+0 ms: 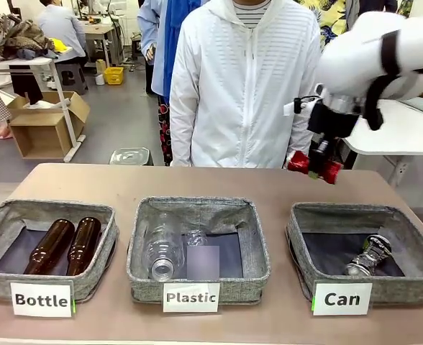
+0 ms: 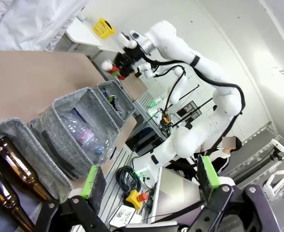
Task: Sort the can waste into the basket.
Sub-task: Pick up the can waste from the table and place it in the right Fabric basket.
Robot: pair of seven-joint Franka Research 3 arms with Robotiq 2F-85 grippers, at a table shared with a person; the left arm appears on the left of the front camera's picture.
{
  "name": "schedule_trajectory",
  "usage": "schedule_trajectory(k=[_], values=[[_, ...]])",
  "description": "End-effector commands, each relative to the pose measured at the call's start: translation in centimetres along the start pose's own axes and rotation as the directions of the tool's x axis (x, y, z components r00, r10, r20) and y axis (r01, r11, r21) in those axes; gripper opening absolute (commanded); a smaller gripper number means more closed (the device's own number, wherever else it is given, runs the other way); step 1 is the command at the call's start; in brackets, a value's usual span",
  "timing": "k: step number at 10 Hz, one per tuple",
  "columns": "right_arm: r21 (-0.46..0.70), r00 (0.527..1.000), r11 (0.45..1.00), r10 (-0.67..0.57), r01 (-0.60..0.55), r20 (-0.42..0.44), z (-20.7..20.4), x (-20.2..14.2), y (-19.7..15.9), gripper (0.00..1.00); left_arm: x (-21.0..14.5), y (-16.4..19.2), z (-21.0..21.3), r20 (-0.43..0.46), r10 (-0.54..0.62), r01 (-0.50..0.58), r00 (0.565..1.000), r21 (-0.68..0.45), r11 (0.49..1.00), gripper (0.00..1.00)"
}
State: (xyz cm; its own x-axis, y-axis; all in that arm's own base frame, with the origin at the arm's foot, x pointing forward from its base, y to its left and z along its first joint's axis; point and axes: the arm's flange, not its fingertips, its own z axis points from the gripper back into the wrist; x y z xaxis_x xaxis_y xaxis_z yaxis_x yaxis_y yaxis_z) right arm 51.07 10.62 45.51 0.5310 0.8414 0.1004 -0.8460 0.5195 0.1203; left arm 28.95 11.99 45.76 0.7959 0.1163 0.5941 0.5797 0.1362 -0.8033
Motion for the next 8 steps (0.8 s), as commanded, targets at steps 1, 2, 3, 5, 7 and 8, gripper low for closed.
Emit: schedule_trajectory(k=[1, 2, 3, 5, 7, 8], values=[[0.099, 0.914, 0.911, 0.404, -0.4, -0.031, -1.4, -5.4, 2.6, 0.0, -0.1, -0.4, 0.4, -0.012, 0.008, -0.008, 1.0, -0.006, 1.0, 1.0], [0.077, 0.898, 0.898, 0.437, -0.432, -0.05, -2.1, -6.6, 3.3, 0.0, -0.1, -0.4, 0.4, -0.012, 0.008, -0.008, 1.0, -0.006, 1.0, 1.0], [0.066, 0.894, 0.893, 0.448, -0.445, -0.033, -2.5, -7.4, 3.5, 0.0, -0.1, -0.4, 0.4, -0.012, 0.008, -0.008, 1.0, -0.006, 1.0, 1.0], [0.059, 0.902, 0.901, 0.431, -0.43, -0.009, -2.9, -7.7, 3.4, 0.0, -0.1, -0.4, 0.4, -0.012, 0.008, -0.008, 1.0, -0.006, 1.0, 1.0], [0.047, 0.895, 0.894, 0.447, -0.446, -0.013, -2.9, -7.8, 3.3, 0.0, -0.1, -0.4, 0.4, -0.012, 0.008, -0.008, 1.0, -0.006, 1.0, 1.0], [0.045, 0.893, 0.892, 0.45, -0.449, -0.016, -2.9, -7.7, 3.4, 0.0, -0.1, -0.4, 0.4, -0.012, 0.008, -0.008, 1.0, -0.006, 1.0, 1.0]])
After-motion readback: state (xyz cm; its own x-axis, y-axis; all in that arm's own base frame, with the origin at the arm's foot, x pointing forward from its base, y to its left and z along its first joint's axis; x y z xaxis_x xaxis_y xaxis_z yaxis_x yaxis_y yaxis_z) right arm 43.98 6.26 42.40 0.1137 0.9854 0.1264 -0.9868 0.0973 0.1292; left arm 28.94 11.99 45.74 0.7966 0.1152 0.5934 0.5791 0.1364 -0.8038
